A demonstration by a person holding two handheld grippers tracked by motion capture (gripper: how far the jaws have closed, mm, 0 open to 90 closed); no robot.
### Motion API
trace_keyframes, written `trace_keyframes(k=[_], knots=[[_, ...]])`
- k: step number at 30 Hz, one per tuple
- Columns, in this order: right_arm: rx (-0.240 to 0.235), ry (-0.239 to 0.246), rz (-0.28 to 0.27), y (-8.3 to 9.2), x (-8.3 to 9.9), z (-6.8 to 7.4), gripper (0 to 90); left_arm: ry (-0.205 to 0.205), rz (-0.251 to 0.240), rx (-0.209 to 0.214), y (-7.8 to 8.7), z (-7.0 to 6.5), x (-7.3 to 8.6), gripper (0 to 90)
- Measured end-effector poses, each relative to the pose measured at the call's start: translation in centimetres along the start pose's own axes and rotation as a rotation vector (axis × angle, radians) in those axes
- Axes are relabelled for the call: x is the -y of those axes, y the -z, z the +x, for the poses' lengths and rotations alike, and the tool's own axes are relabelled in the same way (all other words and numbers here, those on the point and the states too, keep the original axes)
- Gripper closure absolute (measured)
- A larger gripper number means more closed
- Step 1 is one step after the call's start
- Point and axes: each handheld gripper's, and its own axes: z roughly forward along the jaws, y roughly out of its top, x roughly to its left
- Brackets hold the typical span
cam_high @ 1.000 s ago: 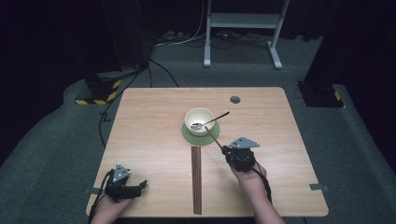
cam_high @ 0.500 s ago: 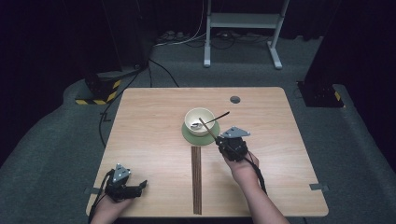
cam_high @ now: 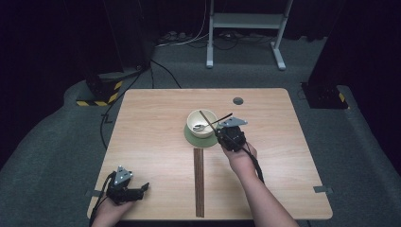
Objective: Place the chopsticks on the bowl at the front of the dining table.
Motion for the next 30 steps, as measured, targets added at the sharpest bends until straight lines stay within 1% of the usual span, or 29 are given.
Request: trace_keyframes(k=[1,4,6,9,10,12,13,15,16,17,18,20,21,23,24,26,27,28,29,30], knots=[[0.006,0.001,0.0,-0.3,-0.3,-0.1,84.2,0.0,0.0,0.0,0.0,0.0,0.0,13.8],[0.006,-0.002,0.01,-0.7,-0.6,-0.2,84.2,0.0,0.0,0.0,0.0,0.0,0.0,13.9],[0.008,0.002,0.02,-1.3,-1.1,-0.2,84.2,-0.003,-0.002,0.004,0.0,0.0,0.0,13.9],[0.014,0.009,0.026,-1.6,-1.4,-0.2,84.2,-0.004,-0.002,0.003,0.0,0.0,0.0,14.0],[0.015,-0.007,0.035,-2.1,-1.8,-0.2,84.2,-0.004,-0.002,0.003,0.0,0.0,0.0,14.0],[0.014,-0.008,0.036,-2.2,-1.9,-0.3,84.2,-0.004,-0.002,0.005,0.0,0.0,0.0,14.0],[0.02,0.001,0.041,-2.7,-2.3,-0.3,84.2,-0.005,-0.002,0.008,0.0,0.0,0.0,14.0],[0.028,-0.001,0.038,-2.8,-2.4,-0.3,84.2,-0.006,-0.002,0.008,0.0,0.0,0.0,14.0],[0.024,-0.005,0.051,-3.0,-2.6,-0.4,84.2,-0.004,-0.003,0.007,0.0,0.0,0.0,14.0],[0.036,-0.003,0.05,-3.3,-2.7,-0.4,84.2,-0.004,-0.003,0.006,0.0,0.0,0.0,14.0],[0.036,-0.01,0.062,-3.5,-3.0,-0.5,84.2,-0.004,-0.003,0.008,0.0,0.0,0.0,14.0],[0.043,-0.008,0.059,-3.8,-3.1,-0.5,84.2,-0.005,-0.003,0.01,0.0,0.0,0.0,14.0],[0.043,-0.013,0.07,-3.9,-3.2,-0.4,84.2,-0.005,-0.003,0.01,0.0,0.0,0.0,14.0],[0.047,-0.013,0.076,-4.3,-3.5,-0.5,84.3,-0.006,-0.004,0.01,0.0,0.0,0.0,14.1],[0.057,-0.005,0.074,-4.6,-3.7,-0.5,84.2,-0.004,-0.004,0.011,0.0,0.0,0.0,14.1],[0.053,-0.019,0.086,-5.0,-4.1,-0.5,84.2,-0.001,-0.009,0.013,-0.1,0.0,0.0,14.1],[0.064,-0.019,0.081,-5.2,-4.2,-0.5,84.2,0.002,-0.01,0.013,-0.1,0.0,0.0,14.1],[0.059,-0.021,0.082,-5.3,-4.3,-0.6,84.2,0.002,-0.01,0.013,-0.1,0.0,0.0,14.1],[0.062,-0.023,0.081,-5.5,-4.5,-0.7,84.2,-0.013,0.001,0.012,0.0,0.1,0.0,14.2],[0.062,-0.023,0.081,-5.5,-4.5,-0.7,84.2,-0.013,0.001,0.012,0.0,0.1,0.0,14.2]])
